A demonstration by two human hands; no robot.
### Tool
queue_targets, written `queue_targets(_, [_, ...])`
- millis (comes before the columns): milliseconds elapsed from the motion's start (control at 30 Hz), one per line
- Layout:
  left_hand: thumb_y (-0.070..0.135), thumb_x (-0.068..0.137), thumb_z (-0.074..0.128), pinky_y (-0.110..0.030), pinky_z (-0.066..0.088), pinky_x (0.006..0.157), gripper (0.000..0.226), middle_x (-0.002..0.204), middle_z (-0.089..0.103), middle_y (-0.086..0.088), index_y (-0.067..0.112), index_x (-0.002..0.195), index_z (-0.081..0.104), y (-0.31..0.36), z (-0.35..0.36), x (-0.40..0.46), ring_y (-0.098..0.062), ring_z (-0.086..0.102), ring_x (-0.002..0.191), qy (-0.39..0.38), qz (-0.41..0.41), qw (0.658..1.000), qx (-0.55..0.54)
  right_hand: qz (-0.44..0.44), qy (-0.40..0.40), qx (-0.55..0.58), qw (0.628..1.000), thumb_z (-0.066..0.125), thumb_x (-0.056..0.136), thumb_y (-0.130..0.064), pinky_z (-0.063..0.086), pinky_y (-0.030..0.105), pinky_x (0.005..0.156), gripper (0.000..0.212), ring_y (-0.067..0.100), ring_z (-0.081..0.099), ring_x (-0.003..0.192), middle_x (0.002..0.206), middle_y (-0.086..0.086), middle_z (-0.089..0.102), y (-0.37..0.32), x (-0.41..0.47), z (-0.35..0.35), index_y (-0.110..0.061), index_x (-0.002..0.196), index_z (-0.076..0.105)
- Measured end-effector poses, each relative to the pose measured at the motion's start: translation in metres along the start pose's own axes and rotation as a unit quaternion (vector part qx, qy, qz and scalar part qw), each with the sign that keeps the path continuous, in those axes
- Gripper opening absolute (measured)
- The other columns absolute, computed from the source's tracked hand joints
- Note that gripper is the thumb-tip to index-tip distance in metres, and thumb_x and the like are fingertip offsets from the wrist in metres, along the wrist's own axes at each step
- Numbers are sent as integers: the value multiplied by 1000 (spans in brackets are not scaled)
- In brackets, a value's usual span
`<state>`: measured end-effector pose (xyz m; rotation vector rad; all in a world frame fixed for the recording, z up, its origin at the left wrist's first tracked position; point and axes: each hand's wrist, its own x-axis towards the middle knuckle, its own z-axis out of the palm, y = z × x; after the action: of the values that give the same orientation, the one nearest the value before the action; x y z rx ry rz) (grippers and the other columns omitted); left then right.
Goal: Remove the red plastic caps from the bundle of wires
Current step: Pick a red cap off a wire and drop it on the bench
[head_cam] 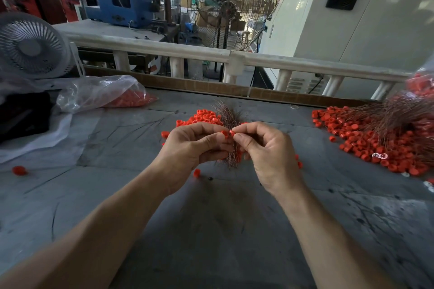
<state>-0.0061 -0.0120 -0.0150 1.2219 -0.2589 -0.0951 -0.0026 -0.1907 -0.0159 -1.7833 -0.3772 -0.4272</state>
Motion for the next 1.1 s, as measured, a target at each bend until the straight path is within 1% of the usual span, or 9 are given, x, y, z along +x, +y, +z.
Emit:
queue_targets(100, [10,82,69,-34,61,80,29,92,74,-20,-5,107,68,0,1,-1,-27,73,86,0,5,1000,19,-5,2,-25,1000,73,93,-18,49,11,67,16,-4,66,72,78,-20,73,-3,-2,0,-33,87,74])
queue_targets(267, [13,79,70,-38,61,84,34,96,74,-25,-5,108,69,0,2,-2,-30,73,88,5,13,999,48,-45,9,-102,994,75,91,-18,51,11,76,6,2,69,87,88,-12,74,-8,-4,2,-24,92,75])
queue_targets(433, [12,81,70,-37,61,83,32,98,73,-28,-5,108,69,0,3,-2,-33,73,90,11,31,997,76,-77,9,-142,987,76,89,-12,53,16,79,6,5,68,88,88,-10,71,-13,-3,3,-18,90,77])
queue_targets(567, [7,86,68,-35,61,81,22,93,75,-23,-2,106,71,-2,4,-2,-32,74,87,23,57,992,109,-104,12,-177,979,77,87,-6,46,8,78,7,4,66,86,88,-7,70,-16,-3,3,-13,89,78])
queue_targets(700, [3,86,69,-32,61,76,15,87,77,-17,4,100,74,-4,5,-1,-29,76,83,41,85,987,134,-98,21,-193,976,76,88,-5,44,5,77,8,5,66,84,88,-4,71,-20,-4,6,-12,89,79])
queue_targets(800, [2,87,69,-30,60,75,15,87,77,-15,4,101,74,-4,6,-1,-29,76,83,41,96,983,148,-84,22,-196,977,75,89,-5,42,2,75,10,3,65,83,87,-6,70,-21,-5,8,-14,90,79])
queue_targets(867, [1,87,69,-31,61,76,16,86,77,-16,2,102,73,-4,6,-2,-30,76,83,42,97,983,148,-82,20,-198,977,74,89,-4,42,2,75,11,3,65,83,87,-7,69,-22,-6,8,-14,91,79])
queue_targets(967, [3,88,67,-31,61,75,17,90,76,-19,-2,104,71,-3,6,-2,-30,75,84,39,87,986,134,-103,7,-209,973,74,89,-3,45,5,77,14,2,64,85,90,-7,69,-22,-6,6,-16,94,78])
queue_targets(1100, [6,91,64,-33,61,79,22,91,71,-23,-9,107,66,-3,6,-1,-27,70,85,34,43,996,68,-135,3,-228,964,78,85,-6,45,7,74,18,-2,57,80,94,-10,63,-20,-8,7,-19,97,75])
